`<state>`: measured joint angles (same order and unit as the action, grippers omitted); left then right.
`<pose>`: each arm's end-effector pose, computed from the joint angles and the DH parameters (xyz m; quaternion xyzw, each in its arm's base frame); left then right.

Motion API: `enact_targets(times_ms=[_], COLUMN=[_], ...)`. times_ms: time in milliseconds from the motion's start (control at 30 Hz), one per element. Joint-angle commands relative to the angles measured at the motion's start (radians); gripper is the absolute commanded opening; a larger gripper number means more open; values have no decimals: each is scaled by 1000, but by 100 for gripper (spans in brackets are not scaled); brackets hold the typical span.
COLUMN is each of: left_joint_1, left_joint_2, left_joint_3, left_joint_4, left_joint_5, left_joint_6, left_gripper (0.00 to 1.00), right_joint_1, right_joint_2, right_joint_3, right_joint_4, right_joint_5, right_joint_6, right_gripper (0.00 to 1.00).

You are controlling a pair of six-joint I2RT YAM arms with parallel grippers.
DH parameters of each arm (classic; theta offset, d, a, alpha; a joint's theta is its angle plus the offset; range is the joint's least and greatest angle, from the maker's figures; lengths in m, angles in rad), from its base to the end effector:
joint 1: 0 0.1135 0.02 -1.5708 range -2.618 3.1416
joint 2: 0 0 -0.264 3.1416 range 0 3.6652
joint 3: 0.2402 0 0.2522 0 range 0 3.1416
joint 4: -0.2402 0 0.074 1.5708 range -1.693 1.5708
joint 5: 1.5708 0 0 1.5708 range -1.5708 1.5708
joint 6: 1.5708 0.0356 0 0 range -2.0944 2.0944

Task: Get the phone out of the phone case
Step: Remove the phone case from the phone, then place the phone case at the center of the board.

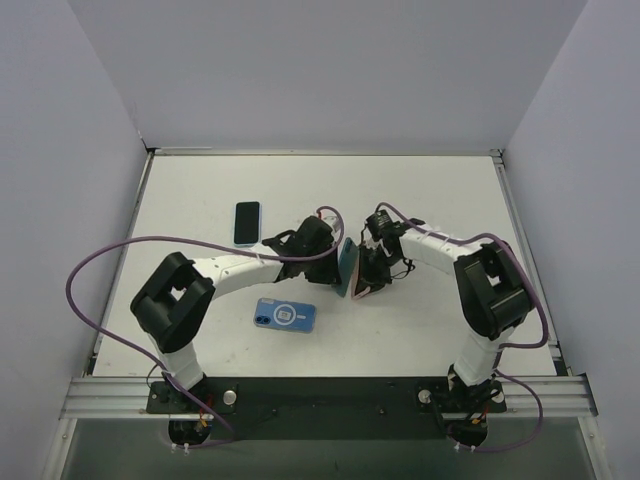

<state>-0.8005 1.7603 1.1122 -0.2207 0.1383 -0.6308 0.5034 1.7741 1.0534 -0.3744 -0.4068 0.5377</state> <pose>0.2554 -0.2703 0.1893 0.1031 0.9314 -0.2740 0.2163 0.2961 0.1792 0.1606 -0.0313 0.9525 0.2851 0.1026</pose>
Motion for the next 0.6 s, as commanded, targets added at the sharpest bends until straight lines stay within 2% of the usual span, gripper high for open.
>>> enact_targets(times_ms=[0, 167, 333, 467, 567], left_joint_1=[6, 75, 190, 256, 291], left_joint_2=[-82, -119, -128, -33, 36], left_joint_3=[78, 84, 57, 141, 207], left_joint_4=[3, -5, 154, 187, 207], left_joint_5=[41, 159, 326, 398, 435], left_joint_6=[29, -1, -105, -144, -179], left_gripper=[0, 0, 0, 0, 0], right_joint_1=[-66, -183, -375, -489, -574], right_joint_2=[-62, -88, -123, -94, -94], right_joint_3=[16, 52, 114, 180, 159], right_joint_4=[-51, -54, -57, -35, 37], right_joint_5=[-40, -64, -105, -121, -138], right_joint_6=[-12, -16, -4, 36, 97], right_gripper=[0, 0, 0, 0, 0])
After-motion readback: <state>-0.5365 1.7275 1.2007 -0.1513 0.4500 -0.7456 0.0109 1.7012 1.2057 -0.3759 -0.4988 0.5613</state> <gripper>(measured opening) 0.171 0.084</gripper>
